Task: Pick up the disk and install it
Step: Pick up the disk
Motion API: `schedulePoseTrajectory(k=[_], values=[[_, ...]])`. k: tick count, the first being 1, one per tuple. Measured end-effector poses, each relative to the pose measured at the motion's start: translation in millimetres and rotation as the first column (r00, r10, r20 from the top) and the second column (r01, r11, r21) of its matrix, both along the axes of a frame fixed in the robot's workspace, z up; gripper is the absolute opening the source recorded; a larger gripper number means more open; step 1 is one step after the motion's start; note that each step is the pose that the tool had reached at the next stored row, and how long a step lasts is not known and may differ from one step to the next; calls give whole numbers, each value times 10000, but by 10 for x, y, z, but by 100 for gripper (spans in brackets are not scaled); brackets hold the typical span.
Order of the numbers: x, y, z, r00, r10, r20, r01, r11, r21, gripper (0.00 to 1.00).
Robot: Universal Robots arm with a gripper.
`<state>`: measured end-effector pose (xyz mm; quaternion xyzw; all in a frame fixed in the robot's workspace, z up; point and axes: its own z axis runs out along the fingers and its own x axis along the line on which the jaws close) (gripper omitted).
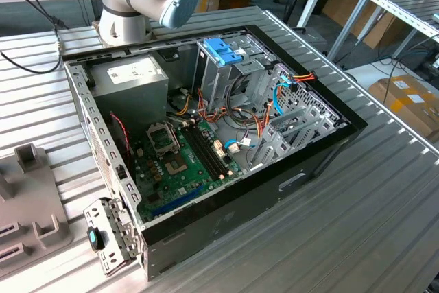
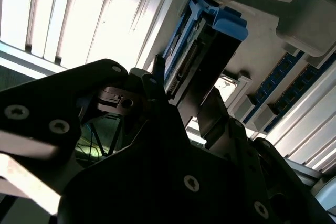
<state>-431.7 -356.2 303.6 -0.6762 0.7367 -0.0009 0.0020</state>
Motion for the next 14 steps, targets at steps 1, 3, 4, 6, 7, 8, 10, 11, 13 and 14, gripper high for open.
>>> schedulePoseTrajectory(k=[1, 3, 4, 6, 7, 8, 10, 11, 13, 14], values=[[0, 0, 0, 10000, 0, 0, 0, 10000, 0, 50], [0, 0, 0, 10000, 0, 0, 0, 10000, 1, 44], [0, 0, 0, 10000, 0, -1, 0, 10000, 1, 37], [0, 0, 0, 10000, 0, 0, 0, 10000, 1, 36], [0, 0, 0, 10000, 0, -1, 0, 10000, 2, 36], [0, 0, 0, 10000, 0, 0, 0, 10000, 2, 36], [0, 0, 0, 10000, 0, -1, 0, 10000, 3, 36], [0, 0, 0, 10000, 0, -1, 0, 10000, 4, 36], [0, 0, 0, 10000, 0, 0, 0, 10000, 5, 36], [0, 0, 0, 10000, 0, -1, 0, 10000, 5, 36]])
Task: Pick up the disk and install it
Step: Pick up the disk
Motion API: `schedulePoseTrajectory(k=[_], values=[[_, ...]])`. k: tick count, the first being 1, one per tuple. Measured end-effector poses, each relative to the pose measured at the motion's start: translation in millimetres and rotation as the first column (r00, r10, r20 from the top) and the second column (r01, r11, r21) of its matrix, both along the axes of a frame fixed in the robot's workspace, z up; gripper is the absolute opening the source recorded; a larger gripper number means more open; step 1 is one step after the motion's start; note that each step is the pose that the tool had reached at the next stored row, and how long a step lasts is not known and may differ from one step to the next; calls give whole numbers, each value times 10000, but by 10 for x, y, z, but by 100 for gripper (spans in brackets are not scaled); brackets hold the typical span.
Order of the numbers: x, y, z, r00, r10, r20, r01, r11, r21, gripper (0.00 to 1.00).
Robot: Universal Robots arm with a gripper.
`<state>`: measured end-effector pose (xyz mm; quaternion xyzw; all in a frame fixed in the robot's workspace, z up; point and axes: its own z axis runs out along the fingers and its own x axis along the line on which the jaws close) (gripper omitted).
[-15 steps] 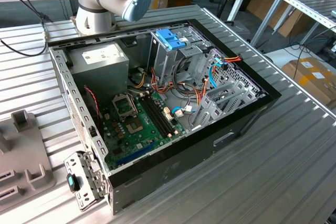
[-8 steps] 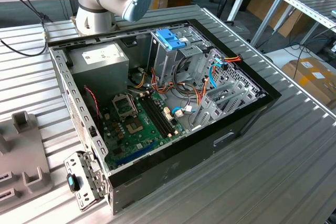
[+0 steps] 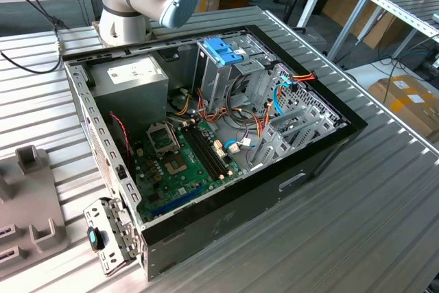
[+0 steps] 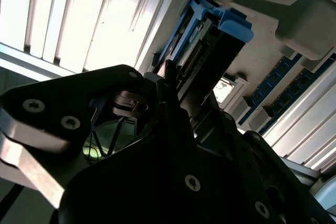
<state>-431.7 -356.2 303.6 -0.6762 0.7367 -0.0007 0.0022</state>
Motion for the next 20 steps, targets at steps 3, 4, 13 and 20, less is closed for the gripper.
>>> schedulePoseTrajectory(k=[3, 4, 13, 20], values=[[0, 0, 0, 10000, 0, 0, 0, 10000, 0, 36], [0, 0, 0, 10000, 0, 0, 0, 10000, 1, 36], [0, 0, 0, 9995, 325, 0, -325, 9995, 2, 36], [0, 0, 0, 9994, 334, 0, -334, 9994, 2, 35]])
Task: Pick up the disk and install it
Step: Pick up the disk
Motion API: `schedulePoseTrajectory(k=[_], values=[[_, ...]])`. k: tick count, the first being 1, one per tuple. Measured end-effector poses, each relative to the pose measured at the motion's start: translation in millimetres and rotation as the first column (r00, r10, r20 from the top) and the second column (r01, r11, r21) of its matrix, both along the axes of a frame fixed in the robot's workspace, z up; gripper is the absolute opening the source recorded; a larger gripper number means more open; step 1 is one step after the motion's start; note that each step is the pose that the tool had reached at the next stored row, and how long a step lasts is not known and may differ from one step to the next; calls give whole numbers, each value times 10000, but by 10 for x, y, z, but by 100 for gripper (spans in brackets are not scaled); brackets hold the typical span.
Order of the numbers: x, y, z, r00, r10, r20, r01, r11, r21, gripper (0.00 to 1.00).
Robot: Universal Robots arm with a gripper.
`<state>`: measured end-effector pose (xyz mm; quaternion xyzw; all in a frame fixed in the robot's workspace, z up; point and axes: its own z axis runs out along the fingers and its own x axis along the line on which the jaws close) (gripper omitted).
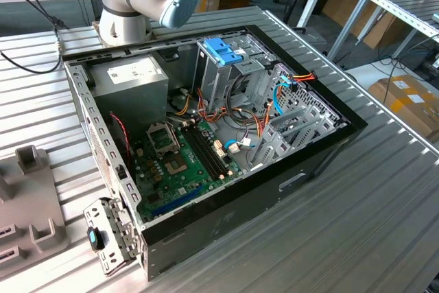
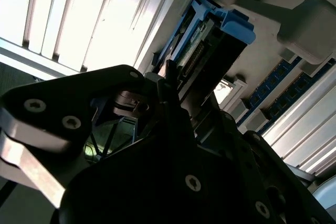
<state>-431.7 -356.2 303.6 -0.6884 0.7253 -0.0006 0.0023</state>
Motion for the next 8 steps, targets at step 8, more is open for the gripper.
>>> schedulePoseTrajectory(k=[8], values=[[0, 0, 0, 10000, 6, 0, -6, 10000, 0, 35]])
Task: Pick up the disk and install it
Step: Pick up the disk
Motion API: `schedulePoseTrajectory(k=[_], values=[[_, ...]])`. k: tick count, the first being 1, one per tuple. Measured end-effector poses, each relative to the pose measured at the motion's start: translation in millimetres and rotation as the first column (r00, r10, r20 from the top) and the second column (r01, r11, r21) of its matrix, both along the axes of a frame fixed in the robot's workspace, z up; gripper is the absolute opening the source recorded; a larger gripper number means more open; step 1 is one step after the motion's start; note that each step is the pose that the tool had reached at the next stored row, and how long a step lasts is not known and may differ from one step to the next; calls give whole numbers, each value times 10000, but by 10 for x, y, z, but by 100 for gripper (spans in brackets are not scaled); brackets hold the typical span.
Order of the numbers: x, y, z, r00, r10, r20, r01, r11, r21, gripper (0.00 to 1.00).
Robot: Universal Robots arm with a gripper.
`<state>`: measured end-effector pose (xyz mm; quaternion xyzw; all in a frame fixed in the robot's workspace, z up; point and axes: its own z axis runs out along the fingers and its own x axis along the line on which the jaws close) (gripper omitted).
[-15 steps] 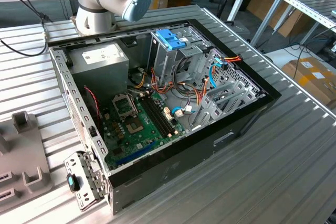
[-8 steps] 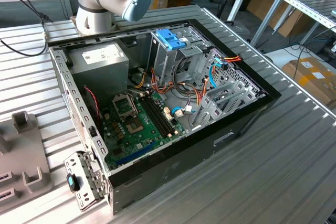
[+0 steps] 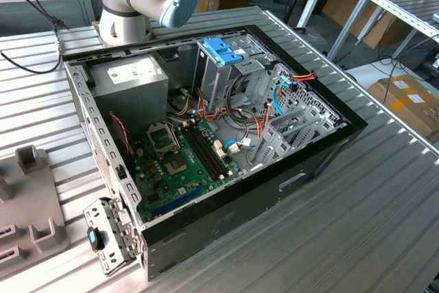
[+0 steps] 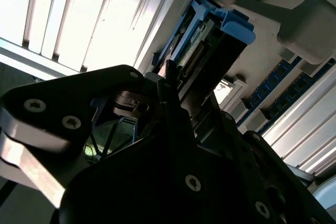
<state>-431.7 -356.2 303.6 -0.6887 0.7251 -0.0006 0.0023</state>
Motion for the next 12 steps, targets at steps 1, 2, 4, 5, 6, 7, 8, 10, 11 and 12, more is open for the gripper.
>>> schedulePoseTrajectory(k=[1, 2, 4, 5, 6, 7, 8, 10, 11, 12], values=[[0, 0, 0, 10000, 1, 0, -1, 10000, 0, 35], [0, 0, 0, 10000, 2, 0, -2, 10000, 0, 35], [0, 0, 2, 10000, 3, 2, -3, 10000, 1, 35], [0, 0, 17, 10000, 3, 0, -3, 10000, 0, 35], [0, 0, 35, 10000, 3, 0, -3, 10000, 1, 35], [0, 0, 53, 10000, 2, 0, -2, 10000, 0, 35], [0, 0, 74, 10000, 2, 1, -2, 10000, 1, 35], [0, 0, 129, 10000, 2, 1, -2, 10000, 1, 35], [0, 0, 154, 10000, 3, 0, -3, 10000, 0, 35], [0, 0, 187, 10000, 2, -1, -2, 10000, 0, 35]])
